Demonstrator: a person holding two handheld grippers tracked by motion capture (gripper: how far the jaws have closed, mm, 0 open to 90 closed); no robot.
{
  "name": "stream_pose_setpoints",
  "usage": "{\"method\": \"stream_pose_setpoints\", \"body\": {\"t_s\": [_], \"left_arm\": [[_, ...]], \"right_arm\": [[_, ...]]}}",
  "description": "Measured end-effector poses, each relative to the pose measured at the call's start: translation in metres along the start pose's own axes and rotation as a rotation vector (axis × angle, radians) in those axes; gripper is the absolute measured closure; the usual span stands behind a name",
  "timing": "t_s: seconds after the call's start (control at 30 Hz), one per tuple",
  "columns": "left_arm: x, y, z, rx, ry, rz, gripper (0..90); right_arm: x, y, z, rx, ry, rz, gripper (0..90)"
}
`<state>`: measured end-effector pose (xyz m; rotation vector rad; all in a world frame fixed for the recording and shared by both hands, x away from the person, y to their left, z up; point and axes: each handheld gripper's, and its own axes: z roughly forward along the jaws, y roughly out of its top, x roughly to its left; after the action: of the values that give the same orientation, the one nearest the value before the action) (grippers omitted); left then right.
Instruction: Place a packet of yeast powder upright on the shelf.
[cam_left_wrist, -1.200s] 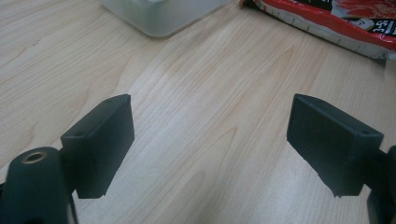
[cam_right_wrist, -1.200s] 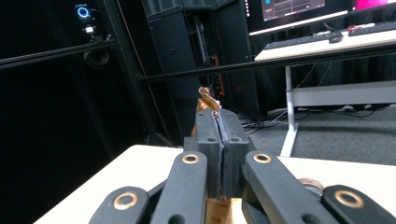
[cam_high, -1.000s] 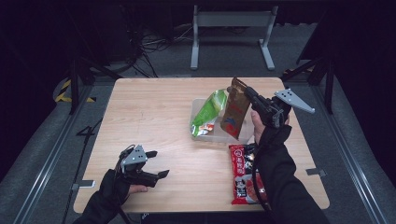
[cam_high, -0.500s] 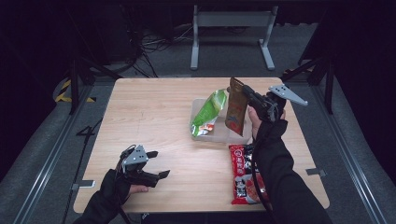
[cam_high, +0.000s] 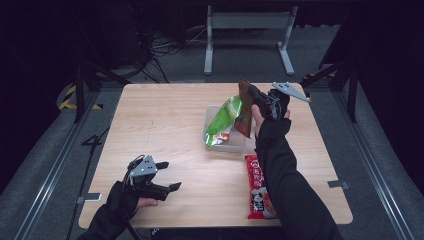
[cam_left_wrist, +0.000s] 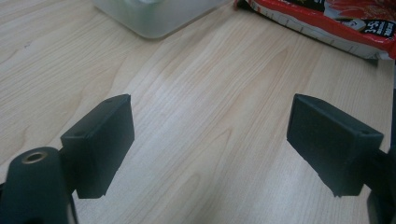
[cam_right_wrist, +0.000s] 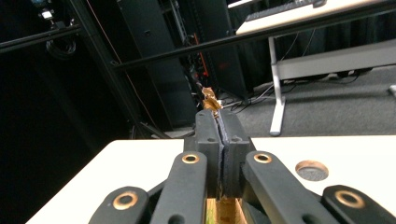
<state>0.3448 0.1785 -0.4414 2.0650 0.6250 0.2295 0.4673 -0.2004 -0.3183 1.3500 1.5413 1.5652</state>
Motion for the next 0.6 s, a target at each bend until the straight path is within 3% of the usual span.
{"method": "stream_pose_setpoints", "body": {"t_s": [0.23,0.3,0.47,0.6], "left_arm": [[-0.001,0.0,0.0,0.003,0.006,0.004,15.8],[-0.002,0.001,0.0,0.008,0.008,0.008,15.8],[-0.003,0.001,0.001,0.014,0.011,0.016,15.8],[-0.003,0.001,0.002,0.016,0.012,0.019,15.8]], "right_arm": [[-0.006,-0.018,-0.001,0.027,0.002,0.012,88.4],[-0.008,-0.025,-0.004,0.053,0.006,-0.015,87.8],[-0.013,-0.026,-0.012,0.052,0.026,-0.042,86.9],[-0.013,-0.024,-0.02,0.086,0.053,-0.135,84.1]]}}
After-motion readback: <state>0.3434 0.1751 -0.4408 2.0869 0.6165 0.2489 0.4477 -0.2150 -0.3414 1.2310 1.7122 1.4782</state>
